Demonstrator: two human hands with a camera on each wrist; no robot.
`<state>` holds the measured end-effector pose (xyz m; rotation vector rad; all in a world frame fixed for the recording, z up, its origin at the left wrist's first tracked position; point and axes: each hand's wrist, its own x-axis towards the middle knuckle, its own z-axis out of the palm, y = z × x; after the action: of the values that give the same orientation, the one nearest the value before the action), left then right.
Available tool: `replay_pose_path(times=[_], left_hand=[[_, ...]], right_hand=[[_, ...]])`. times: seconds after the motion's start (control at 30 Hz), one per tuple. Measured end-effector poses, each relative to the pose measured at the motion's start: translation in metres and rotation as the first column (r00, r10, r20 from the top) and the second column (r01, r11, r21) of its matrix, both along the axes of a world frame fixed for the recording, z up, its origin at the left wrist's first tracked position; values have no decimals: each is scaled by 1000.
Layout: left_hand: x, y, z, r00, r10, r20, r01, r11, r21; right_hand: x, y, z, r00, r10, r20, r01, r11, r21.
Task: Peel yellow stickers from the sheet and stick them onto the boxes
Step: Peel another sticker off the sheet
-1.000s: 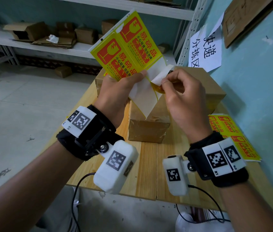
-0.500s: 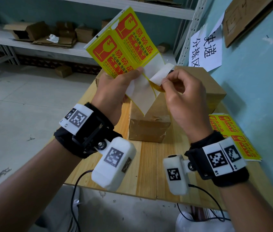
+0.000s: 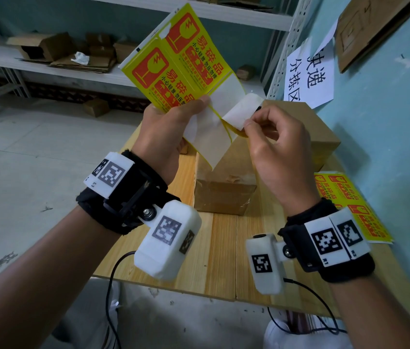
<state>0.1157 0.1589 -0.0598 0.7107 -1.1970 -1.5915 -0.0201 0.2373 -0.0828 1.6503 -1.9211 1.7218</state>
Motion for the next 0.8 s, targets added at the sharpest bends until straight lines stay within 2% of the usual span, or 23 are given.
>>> replay_pose_path(times=[0.8], left_hand=[[2, -16, -2, 991, -2, -131, 3, 1000, 8]], right_hand=[[-4, 2, 0, 999, -37, -28, 38, 999, 23]])
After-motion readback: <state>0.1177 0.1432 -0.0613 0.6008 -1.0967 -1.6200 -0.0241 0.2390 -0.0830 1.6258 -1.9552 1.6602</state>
